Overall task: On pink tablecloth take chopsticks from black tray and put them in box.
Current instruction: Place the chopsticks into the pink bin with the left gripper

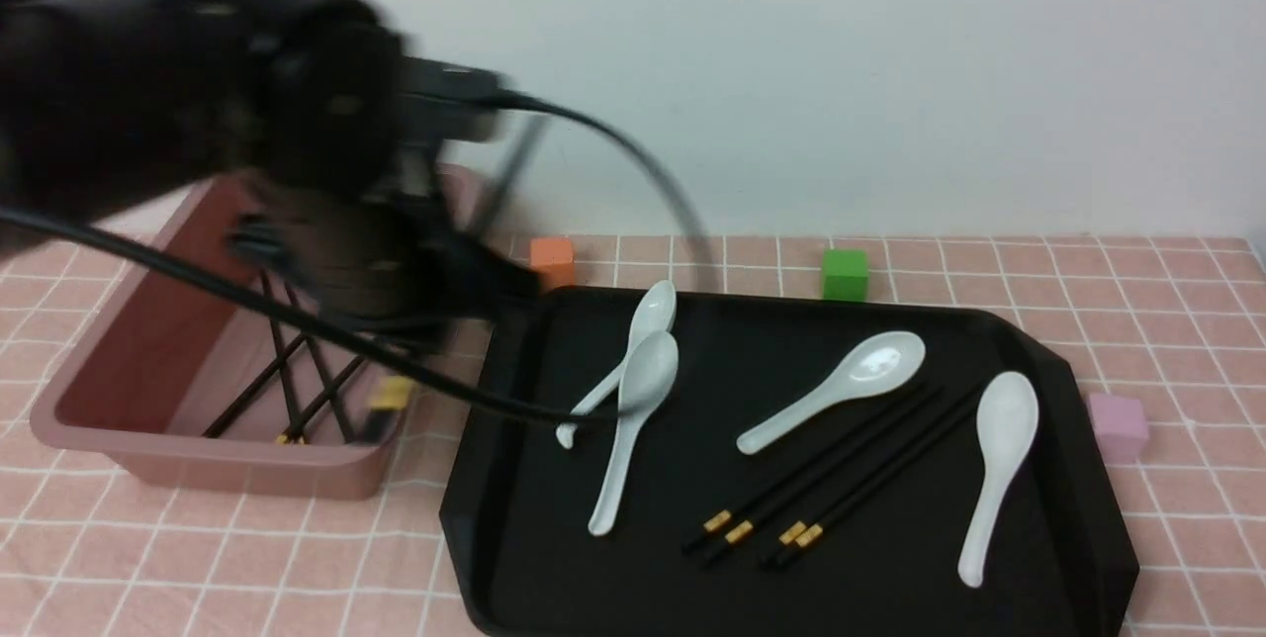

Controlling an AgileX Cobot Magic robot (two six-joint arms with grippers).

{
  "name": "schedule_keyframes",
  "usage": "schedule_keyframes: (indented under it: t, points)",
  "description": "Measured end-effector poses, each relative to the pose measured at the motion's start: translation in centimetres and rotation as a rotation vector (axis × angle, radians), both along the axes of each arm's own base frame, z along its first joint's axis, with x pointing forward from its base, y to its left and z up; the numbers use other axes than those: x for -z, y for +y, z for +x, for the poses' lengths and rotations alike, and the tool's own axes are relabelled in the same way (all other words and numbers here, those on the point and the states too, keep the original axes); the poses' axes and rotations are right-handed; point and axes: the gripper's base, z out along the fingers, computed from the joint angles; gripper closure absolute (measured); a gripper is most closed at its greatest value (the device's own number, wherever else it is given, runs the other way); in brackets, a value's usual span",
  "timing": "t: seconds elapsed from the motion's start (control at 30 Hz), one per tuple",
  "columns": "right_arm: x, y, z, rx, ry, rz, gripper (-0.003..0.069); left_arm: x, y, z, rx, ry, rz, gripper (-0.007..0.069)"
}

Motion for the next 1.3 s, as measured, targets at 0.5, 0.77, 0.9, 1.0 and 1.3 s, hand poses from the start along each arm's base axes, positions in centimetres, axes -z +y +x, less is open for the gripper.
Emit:
schedule_keyframes:
  t: [0.5,0.77,0.9,1.0,1.3]
  points:
    - [0.0,0.0,0.0,0.0,0.0,0.0,0.0419,5.6,6.9,5.1,-0.211,0.027,-0.021,0.051]
    - [0.0,0.0,0.0,0.0,0.0,0.0,0.0419,7.1,6.6,6.3,-0.233,0.001,-0.045,0.051]
    - [0.0,0.0,0.0,0.0,0.0,0.0,0.0419,7.1,6.7,6.3,-0.227,-0.003,-0.03,0.0482]
    - [0.0,0.0,0.0,0.0,0.0,0.0,0.0419,7.1,6.8,6.4,-0.22,-0.008,-0.016,0.0452]
    - [0.0,0.0,0.0,0.0,0.0,0.0,0.0419,6.7,7.1,5.9,-0.226,0.01,0.011,0.0371]
